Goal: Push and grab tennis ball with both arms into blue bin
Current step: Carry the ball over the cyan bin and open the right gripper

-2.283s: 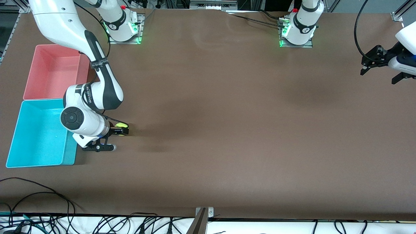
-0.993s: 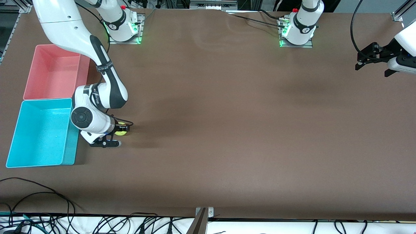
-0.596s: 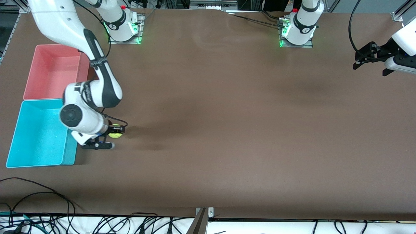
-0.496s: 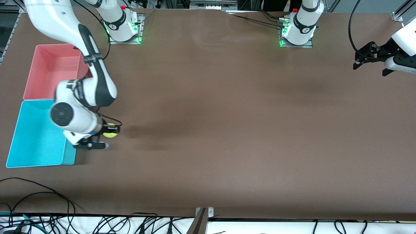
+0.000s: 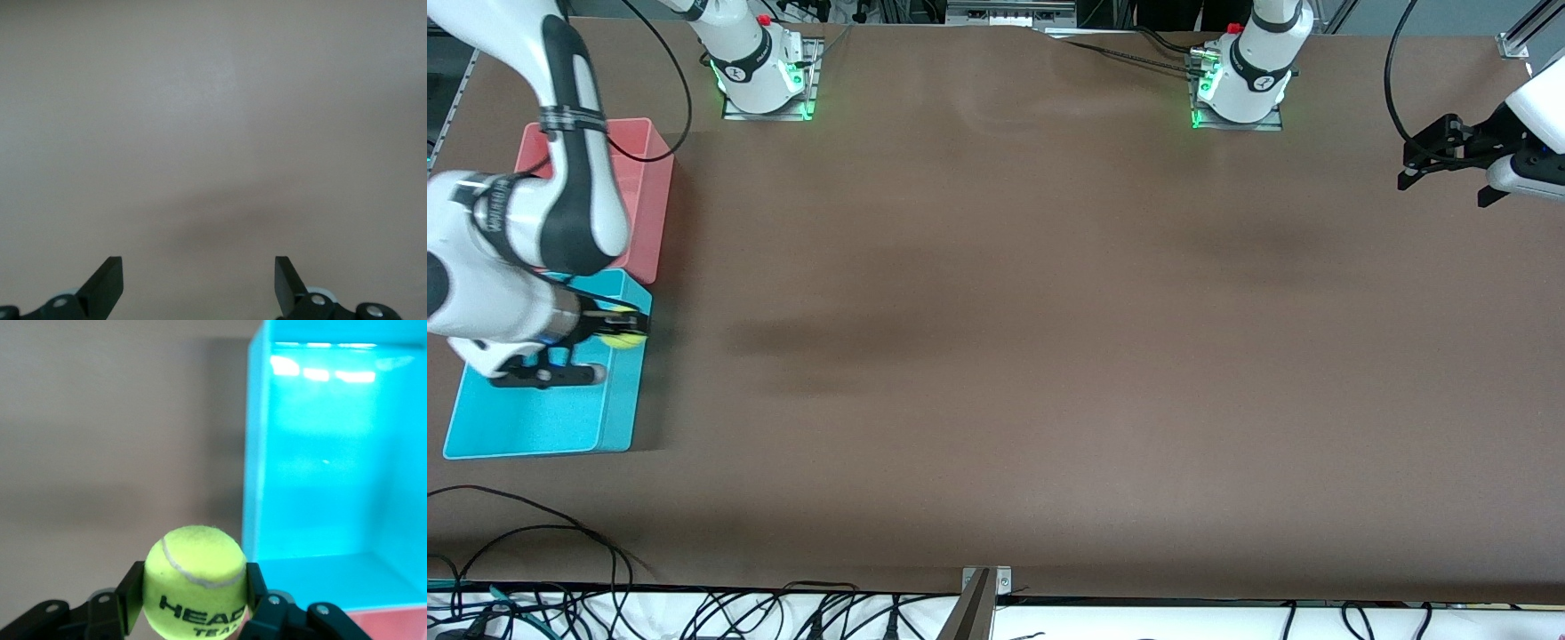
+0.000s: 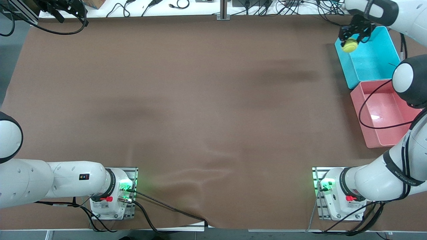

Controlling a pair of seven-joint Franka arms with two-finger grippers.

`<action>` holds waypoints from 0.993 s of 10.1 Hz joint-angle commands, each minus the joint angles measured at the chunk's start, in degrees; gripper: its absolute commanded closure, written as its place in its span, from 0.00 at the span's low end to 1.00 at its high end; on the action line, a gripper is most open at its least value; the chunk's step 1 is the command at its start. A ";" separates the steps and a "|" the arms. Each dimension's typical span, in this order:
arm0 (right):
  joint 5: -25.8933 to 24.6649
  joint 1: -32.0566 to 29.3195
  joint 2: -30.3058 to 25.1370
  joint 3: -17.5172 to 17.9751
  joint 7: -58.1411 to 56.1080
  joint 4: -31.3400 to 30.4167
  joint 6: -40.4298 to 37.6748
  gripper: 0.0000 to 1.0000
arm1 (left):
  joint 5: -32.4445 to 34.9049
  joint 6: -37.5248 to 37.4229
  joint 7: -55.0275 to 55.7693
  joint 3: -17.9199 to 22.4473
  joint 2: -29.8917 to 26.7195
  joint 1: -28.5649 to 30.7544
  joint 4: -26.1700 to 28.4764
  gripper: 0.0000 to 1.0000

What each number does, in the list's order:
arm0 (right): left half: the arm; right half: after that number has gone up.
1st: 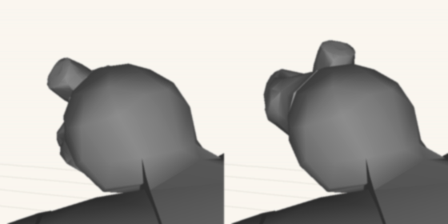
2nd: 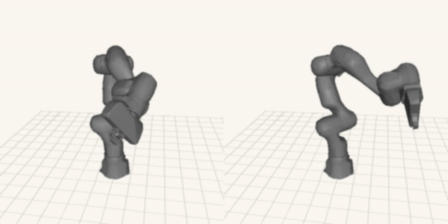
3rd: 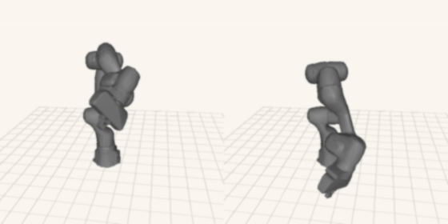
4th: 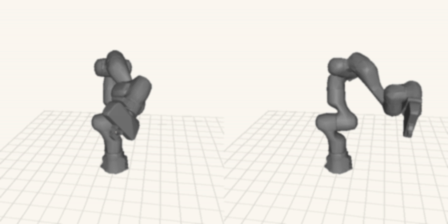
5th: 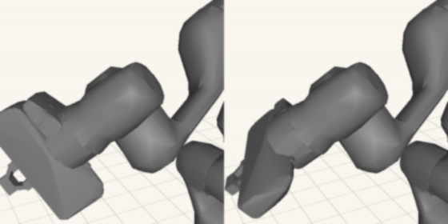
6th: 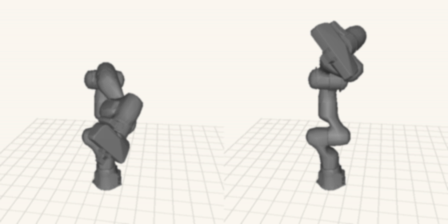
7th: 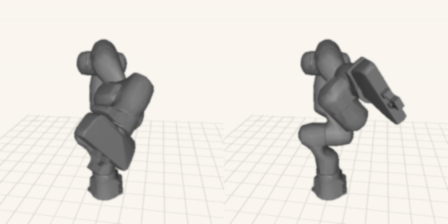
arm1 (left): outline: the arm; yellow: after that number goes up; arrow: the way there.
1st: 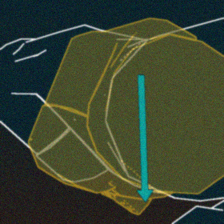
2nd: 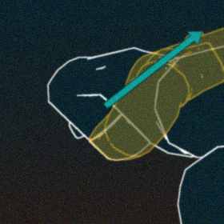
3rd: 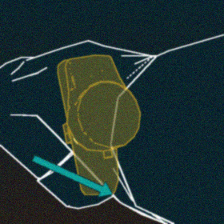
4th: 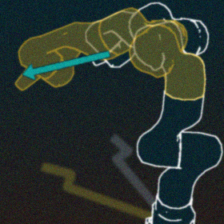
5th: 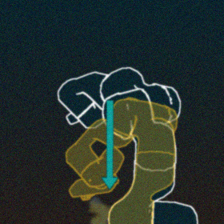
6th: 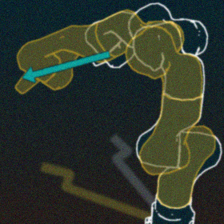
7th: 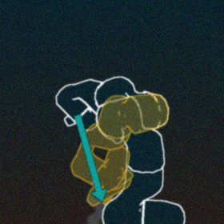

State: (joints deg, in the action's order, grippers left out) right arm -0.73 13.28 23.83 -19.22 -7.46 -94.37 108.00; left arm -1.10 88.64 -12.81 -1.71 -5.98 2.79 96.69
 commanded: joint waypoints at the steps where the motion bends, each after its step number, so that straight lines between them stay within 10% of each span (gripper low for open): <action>1: 0.29 -0.18 -0.54 -4.15 -4.91 -3.52 0.18 0.80 | -1.01 -1.89 0.42 0.31 0.62 0.37 -1.94 0.00; 10: 4.69 -7.12 -0.64 -6.10 -20.48 -16.37 13.99 0.78 | -1.54 -1.89 0.33 -0.14 0.53 0.64 -2.03 0.00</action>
State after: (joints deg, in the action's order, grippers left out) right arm 2.17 6.80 23.63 -25.68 -25.99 -108.91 120.42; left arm -1.30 88.10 -12.74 -1.71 -5.98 3.07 96.36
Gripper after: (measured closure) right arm 0.357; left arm 0.000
